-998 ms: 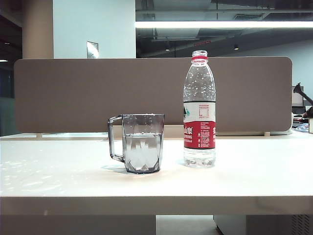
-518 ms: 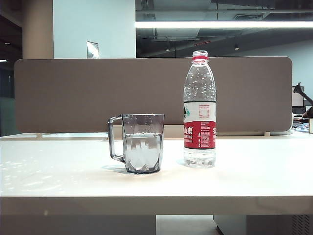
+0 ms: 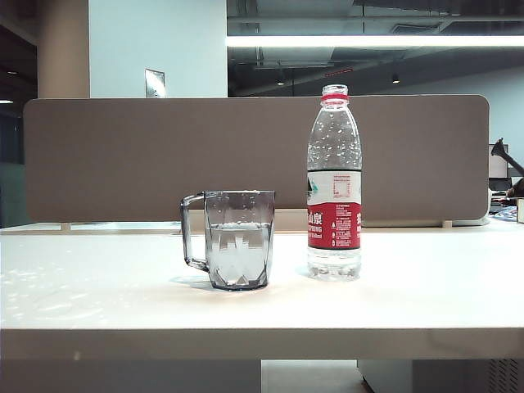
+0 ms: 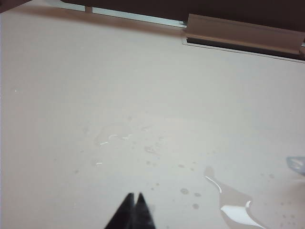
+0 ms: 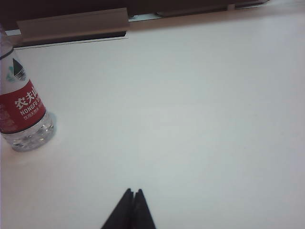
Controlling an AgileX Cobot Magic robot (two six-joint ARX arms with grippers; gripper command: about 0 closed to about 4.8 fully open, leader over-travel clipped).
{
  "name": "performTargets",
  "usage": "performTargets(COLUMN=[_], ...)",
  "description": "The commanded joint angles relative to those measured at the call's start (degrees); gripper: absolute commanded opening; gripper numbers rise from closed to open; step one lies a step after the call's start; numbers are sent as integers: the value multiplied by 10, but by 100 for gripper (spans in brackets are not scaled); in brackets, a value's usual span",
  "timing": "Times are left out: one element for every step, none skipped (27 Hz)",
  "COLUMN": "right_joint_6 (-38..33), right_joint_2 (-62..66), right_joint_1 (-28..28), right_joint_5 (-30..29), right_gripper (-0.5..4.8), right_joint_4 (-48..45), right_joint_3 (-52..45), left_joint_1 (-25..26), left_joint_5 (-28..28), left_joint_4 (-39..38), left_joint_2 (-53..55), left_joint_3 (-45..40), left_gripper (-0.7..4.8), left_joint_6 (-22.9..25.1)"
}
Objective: Pick up the mineral water bottle on the table and pour water into the mug until it's half full.
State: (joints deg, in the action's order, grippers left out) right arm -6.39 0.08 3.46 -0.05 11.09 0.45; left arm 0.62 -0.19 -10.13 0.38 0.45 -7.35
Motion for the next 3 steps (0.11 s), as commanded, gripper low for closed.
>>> performTargets(right_joint_6=[0, 0, 0], right_joint_2=[-1, -1, -1], right_joint_1=[1, 1, 1], right_joint_5=[1, 1, 1], right_gripper=[-1, -1, -1], right_joint_4=[-6, -6, -6], right_joint_3=[-4, -4, -4], left_joint_1=[1, 1, 1], left_joint_5=[0, 0, 0], left_joint_4=[-5, -5, -5], left_joint_2=[0, 0, 0], left_joint_3=[1, 1, 1], left_gripper=[-1, -1, -1], left_joint_6=[-1, -1, -1])
